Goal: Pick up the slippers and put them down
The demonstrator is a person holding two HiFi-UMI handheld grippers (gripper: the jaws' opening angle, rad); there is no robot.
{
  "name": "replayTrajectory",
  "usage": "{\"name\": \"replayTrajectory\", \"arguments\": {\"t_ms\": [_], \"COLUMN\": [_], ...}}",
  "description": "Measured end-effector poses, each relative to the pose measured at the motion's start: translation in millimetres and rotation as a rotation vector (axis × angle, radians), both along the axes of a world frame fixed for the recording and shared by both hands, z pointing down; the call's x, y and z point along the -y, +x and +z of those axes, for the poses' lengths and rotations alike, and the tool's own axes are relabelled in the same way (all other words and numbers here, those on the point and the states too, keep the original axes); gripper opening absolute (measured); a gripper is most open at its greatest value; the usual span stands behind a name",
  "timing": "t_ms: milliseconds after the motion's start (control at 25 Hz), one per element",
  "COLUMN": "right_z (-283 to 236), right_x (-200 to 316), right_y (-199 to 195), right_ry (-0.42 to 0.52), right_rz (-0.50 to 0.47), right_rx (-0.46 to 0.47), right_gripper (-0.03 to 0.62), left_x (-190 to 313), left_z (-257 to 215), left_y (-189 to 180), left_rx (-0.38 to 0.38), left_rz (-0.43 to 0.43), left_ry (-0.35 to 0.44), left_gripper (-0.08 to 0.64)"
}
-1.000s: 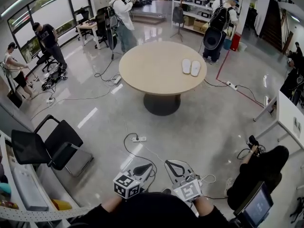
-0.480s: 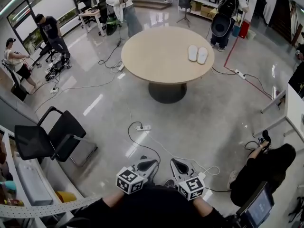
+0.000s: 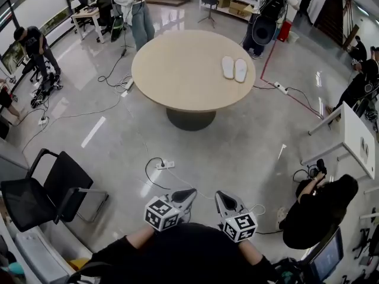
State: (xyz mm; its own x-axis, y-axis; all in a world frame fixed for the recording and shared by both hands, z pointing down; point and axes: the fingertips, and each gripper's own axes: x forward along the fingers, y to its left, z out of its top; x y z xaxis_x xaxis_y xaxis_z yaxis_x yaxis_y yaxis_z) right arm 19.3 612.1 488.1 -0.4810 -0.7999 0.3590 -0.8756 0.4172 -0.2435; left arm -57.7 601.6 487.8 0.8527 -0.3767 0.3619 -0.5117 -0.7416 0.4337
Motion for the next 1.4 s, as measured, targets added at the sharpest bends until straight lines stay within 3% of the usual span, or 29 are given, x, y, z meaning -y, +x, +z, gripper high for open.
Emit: {"name": "replayTrajectory", "arguments": {"t_ms": [240, 440, 600, 840, 1080, 1200, 1400], "right_z": [9, 16, 10, -5, -11, -11, -12], "right_x": [47, 76, 110, 195, 266, 288, 326], "right_y": [-37, -35, -33, -32, -26, 3, 75], "right_ry": [-0.057, -0.079, -0.062, -0.004, 0.021, 0.017, 0.017], "right_rz": [0.085, 0.168, 0.206, 0.128, -0.031, -0.084, -0.066], "right_rx": [0.001, -0.035, -0.048, 0.002, 0.055, 0.081, 0.135], "right_gripper": [0.012, 0.012, 0.012, 0.012, 0.012, 0.012, 0.012], "left_x": [52, 90, 129, 199, 262, 290, 323], "left_z": [10, 21, 10, -13, -15, -16, -16], "left_y": [-49, -72, -72, -33, 13, 51, 128], "left_rx": [-0.022, -0.008, -0.02, -0.076, -0.02, 0.001, 0.03], "left_rz": [0.027, -0.007, -0.045, -0.132, -0.212, -0.235, -0.186], "left_ry": [-0.037, -0.057, -0.027, -0.019, -0.007, -0.012, -0.005], "left_gripper": [0.021, 0.021, 0.021, 0.021, 0.023, 0.023, 0.023]}}
